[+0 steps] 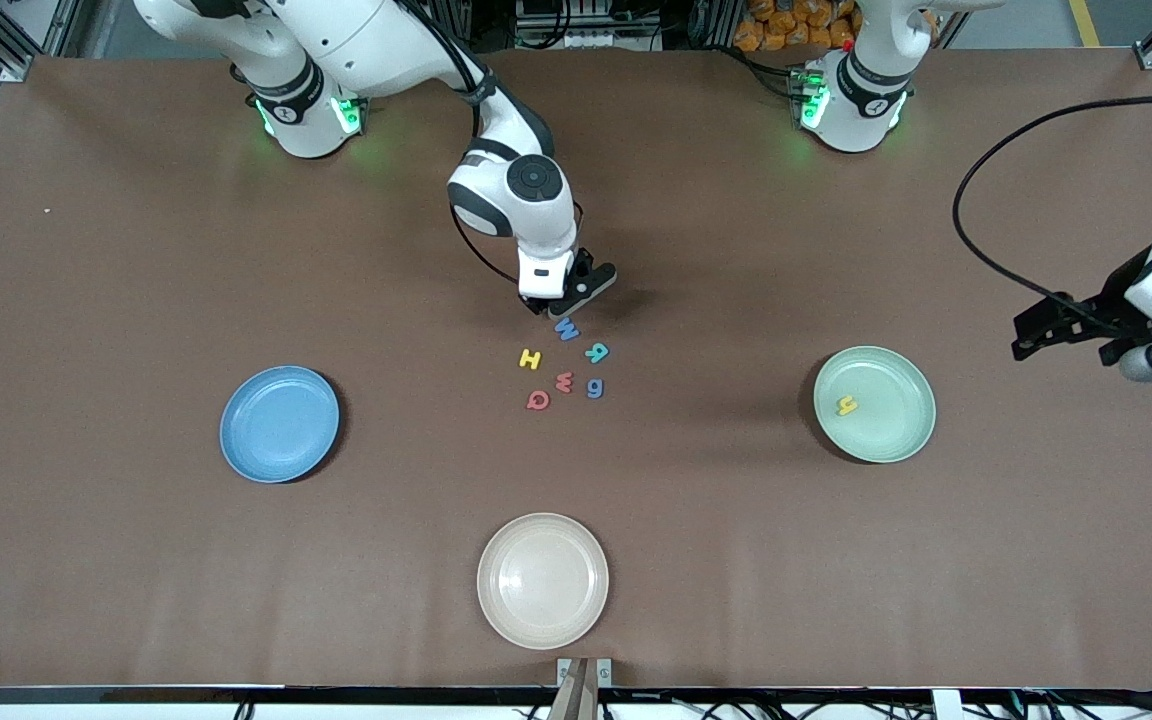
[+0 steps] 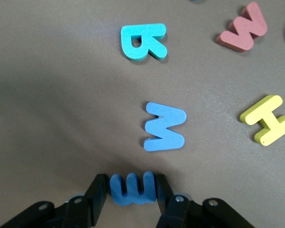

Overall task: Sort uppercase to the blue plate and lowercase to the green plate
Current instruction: 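Lower the right gripper and grasp the blue uppercase M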

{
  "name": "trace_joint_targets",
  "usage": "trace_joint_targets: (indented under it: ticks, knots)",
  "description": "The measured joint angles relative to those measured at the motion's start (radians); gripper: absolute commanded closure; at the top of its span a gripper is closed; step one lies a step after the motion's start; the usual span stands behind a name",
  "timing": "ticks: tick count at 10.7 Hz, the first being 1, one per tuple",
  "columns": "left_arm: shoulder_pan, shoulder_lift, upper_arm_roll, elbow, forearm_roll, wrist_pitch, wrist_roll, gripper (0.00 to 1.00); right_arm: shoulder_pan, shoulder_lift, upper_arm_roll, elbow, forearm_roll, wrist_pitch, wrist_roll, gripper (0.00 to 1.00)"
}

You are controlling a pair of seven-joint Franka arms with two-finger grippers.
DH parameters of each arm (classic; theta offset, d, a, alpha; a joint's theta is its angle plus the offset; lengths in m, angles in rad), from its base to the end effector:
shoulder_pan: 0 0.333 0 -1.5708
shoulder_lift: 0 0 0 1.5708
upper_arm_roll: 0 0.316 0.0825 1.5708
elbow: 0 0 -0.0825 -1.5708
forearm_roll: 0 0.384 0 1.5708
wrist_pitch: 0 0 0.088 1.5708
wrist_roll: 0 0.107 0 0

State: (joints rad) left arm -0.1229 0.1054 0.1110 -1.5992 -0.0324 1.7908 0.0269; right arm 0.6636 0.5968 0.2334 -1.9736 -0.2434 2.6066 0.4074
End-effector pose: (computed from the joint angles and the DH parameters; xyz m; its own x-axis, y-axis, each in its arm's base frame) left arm 0.6035 -0.0131 0.5705 0.9956 -0.0333 0.0872 -0.0350 -0.9992 0.0181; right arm 0.3836 0.4830 0.1753 0.7932 0.6061 0.0587 0.6079 -0.7938 -0.0193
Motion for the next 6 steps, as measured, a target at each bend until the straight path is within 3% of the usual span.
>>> trace_joint_targets:
  ticks: [1, 6]
  knots:
    - [0.000, -0.011, 0.010, 0.000, 0.000, -0.017, -0.040, 0.00, -0.002, 0.001, 0.000, 0.001, 0.000, 0.000, 0.000, 0.19]
    - [0.000, -0.052, 0.016, 0.009, 0.000, -0.059, -0.111, 0.00, -0.038, 0.002, -0.002, 0.042, 0.007, 0.000, 0.001, 0.22]
